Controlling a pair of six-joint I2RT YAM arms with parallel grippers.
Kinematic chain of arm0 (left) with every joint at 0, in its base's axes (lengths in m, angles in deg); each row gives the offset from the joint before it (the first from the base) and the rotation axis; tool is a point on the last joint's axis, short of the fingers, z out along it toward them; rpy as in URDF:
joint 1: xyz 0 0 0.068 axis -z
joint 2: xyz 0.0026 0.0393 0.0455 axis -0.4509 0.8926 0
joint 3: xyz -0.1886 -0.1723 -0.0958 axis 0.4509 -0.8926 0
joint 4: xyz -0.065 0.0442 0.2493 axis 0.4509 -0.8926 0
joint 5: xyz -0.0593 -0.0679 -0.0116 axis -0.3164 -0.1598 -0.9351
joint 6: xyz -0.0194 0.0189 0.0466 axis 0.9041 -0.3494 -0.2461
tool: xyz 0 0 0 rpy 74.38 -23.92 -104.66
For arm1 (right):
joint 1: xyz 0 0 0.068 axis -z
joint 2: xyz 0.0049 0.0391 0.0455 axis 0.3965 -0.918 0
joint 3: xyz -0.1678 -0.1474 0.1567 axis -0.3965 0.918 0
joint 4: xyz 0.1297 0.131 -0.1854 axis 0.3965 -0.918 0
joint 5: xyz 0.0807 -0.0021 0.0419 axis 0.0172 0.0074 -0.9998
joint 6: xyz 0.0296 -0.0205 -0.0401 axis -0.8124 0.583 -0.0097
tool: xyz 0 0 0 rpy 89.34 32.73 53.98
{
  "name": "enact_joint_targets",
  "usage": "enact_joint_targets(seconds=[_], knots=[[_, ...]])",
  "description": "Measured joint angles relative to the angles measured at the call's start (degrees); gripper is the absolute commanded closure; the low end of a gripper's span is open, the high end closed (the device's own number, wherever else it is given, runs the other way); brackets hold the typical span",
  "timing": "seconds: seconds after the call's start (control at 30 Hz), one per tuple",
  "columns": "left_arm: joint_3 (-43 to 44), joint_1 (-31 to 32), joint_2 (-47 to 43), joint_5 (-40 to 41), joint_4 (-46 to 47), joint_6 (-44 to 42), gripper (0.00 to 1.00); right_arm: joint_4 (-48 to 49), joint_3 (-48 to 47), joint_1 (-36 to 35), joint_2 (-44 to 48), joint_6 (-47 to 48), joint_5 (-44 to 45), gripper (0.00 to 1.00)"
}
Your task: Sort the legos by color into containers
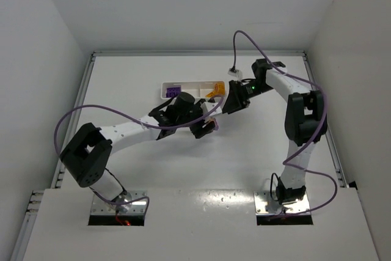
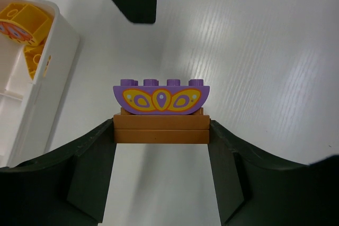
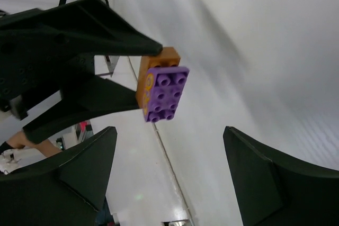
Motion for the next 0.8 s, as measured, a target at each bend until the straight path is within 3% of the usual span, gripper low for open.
enact_joint_targets(seconds=[0.27,0.37,0.47,0.5,0.57,0.6,0.67,0.8], knots=[[1.77,-0.31,-0.79,-0.74,-0.09,1.81,0.62,-0.66,-2.75,-3.41,-4.85,0.00,0.96,0.19],[2.32,-0.31,-0.79,-0.92,-0.13,2.19,0.62,-1.38,-3.23,-5.05,-5.35,0.07,0.98,0.24],[2.62,-0.31,-0.79,-1.03,-0.15,2.75,0.62,-2.43,-4.17,-6.71,-5.38,0.61,0.52,0.47],[2.67,-0.31,-0.76,-1.01,-0.22,2.89,0.62,-2.67,-4.39,-7.19,-5.38,0.96,0.22,0.62],[2.71,-0.35,-0.76,-0.76,-1.11,2.95,0.62,-3.54,-4.76,-7.85,-5.38,1.20,-0.13,0.77],[2.71,-0.35,-0.79,-0.61,-1.46,2.91,0.62,-3.56,-4.79,-8.00,-5.40,1.11,-0.13,0.89],[2.80,-0.33,-0.79,-0.61,-1.25,2.93,0.62,-4.42,-4.79,-7.56,-5.64,1.01,-0.87,0.98],[2.73,-0.33,-0.81,-0.63,-0.92,2.84,0.64,-4.92,-4.83,-7.17,-5.66,1.97,-1.44,1.00]])
